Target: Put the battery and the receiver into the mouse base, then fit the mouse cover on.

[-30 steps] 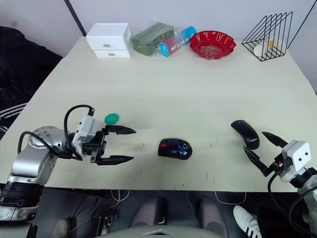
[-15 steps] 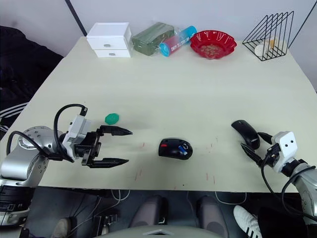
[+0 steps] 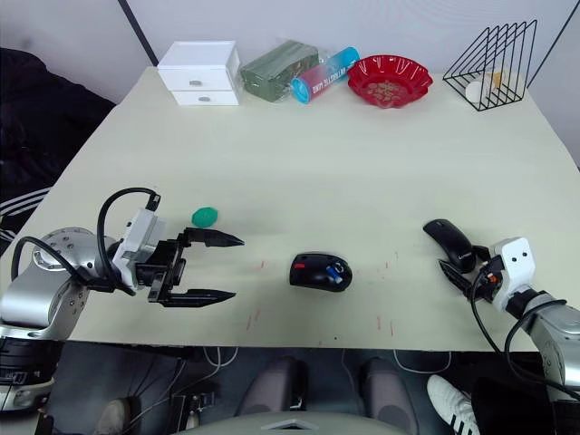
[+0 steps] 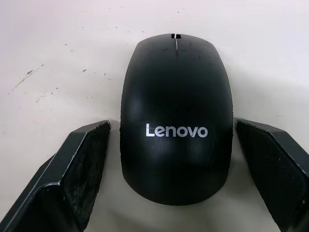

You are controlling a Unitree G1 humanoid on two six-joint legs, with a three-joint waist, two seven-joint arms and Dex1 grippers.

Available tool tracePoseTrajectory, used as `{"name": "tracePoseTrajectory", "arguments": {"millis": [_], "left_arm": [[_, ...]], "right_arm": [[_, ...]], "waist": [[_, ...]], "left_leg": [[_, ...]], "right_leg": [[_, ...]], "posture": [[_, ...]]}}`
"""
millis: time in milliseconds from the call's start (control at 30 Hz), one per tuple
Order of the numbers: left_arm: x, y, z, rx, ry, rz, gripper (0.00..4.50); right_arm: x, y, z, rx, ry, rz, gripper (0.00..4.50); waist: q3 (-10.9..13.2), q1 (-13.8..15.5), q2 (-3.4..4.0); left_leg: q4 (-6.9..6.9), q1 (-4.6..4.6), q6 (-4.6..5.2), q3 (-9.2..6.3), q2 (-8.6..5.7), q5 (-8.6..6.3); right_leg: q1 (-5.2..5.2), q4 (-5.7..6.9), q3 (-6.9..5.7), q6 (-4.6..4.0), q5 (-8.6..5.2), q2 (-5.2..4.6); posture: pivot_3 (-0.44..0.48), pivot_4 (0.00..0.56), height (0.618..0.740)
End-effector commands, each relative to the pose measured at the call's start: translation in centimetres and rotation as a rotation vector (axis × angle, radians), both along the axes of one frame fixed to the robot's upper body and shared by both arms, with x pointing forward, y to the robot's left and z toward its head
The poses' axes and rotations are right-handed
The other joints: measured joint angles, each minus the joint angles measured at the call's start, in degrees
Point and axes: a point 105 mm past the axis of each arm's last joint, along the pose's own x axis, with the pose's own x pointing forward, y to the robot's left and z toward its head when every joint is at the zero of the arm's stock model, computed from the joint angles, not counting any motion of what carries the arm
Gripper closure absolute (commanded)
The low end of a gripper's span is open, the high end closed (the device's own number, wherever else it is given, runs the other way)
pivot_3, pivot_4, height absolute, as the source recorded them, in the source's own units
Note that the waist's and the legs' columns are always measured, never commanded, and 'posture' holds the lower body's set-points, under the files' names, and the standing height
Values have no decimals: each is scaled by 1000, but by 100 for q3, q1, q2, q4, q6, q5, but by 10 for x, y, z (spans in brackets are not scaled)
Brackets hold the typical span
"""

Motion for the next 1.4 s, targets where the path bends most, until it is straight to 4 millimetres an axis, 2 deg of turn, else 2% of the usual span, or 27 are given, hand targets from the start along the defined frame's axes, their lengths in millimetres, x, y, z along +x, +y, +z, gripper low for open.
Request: {"name": "tracePoseTrajectory", "arguments": {"millis": [33, 333, 700, 1400], "left_arm": [[0, -1, 8, -2, -35, -22, 0], [1, -1, 7, 1, -34, -33, 0], [3, -2, 6, -1, -39, -39, 0], [5, -1, 7, -15, -51, -56, 0]], "right_arm": [[0, -3, 18, -5, -67, -12, 161], [-2, -4, 26, 20, -86, -32, 161], [-4, -6, 18, 20, -41, -50, 161], [-6, -5, 16, 8, -39, -65, 161]], "waist": [[0, 0, 0], [0, -3, 0], [1, -1, 0], [1, -1, -1]], "left_leg": [[0, 0, 0, 0, 0, 0], [0, 0, 0, 1, 0, 0], [-1, 0, 0, 14, 0, 0], [0, 0, 0, 32, 0, 0]], "right_leg": [[0, 0, 0, 0, 0, 0], [0, 0, 1, 0, 0, 0], [-1, -1, 2, 0, 0, 0], [-1, -1, 3, 0, 0, 0]], "posture": [[0, 150, 740], [0, 150, 740], [0, 150, 740], [0, 150, 740]]}}
